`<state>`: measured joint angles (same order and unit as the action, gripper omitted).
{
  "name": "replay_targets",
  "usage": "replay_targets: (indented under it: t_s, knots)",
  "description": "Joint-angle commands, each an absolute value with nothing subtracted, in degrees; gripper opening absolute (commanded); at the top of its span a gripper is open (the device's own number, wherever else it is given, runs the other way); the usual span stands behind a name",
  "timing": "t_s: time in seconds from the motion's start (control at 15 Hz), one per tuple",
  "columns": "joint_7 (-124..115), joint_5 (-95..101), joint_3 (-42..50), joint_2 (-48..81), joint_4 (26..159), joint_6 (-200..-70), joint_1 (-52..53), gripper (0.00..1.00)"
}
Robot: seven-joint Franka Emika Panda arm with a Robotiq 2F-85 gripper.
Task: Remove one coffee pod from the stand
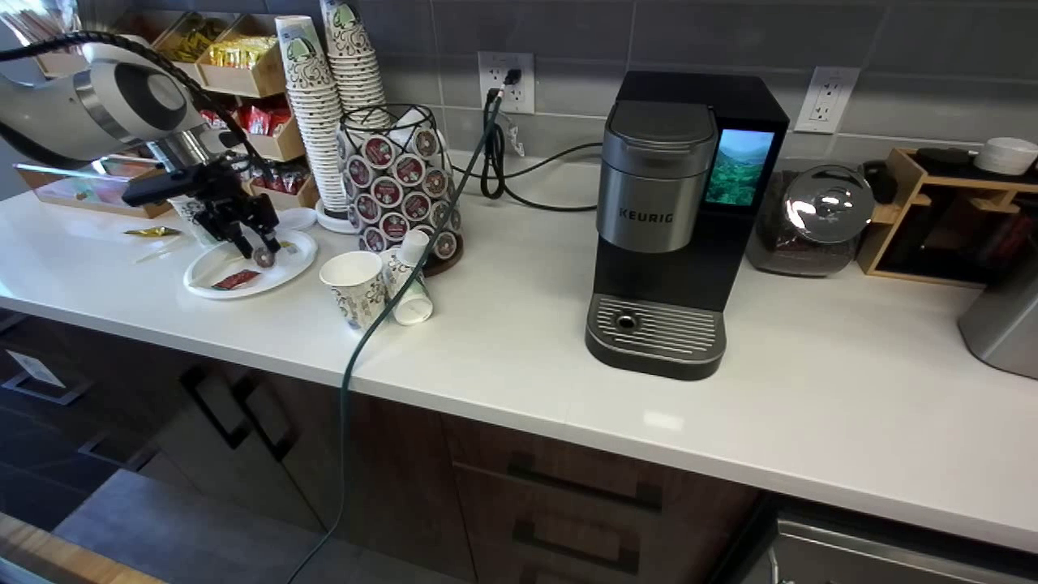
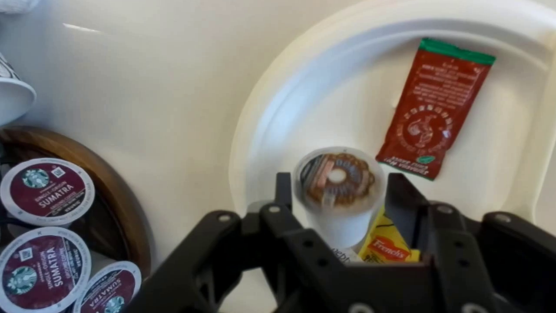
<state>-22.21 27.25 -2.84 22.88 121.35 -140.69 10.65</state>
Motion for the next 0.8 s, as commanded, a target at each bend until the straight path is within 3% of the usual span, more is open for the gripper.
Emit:
replay_targets:
  t_s: [0.0, 0.13, 0.47, 0.67, 0.73]
  knots:
    - [-13.0, 20.0, -4.2, 20.6, 121.5, -134.7, 9.5, 0.92]
    - [-3.8, 16.8, -8.6, 13.3, 128.1, -138.2, 4.6, 1.0]
    - [18.2, 8.6, -16.2, 0.3, 141.3, -142.3, -5.1, 1.0]
    - [30.8, -0.7, -10.6, -7.5, 150.2, -153.0, -1.6, 1.0]
    - [23.6, 5.4, -10.2, -1.1, 143.1, -147.7, -0.4, 1.0]
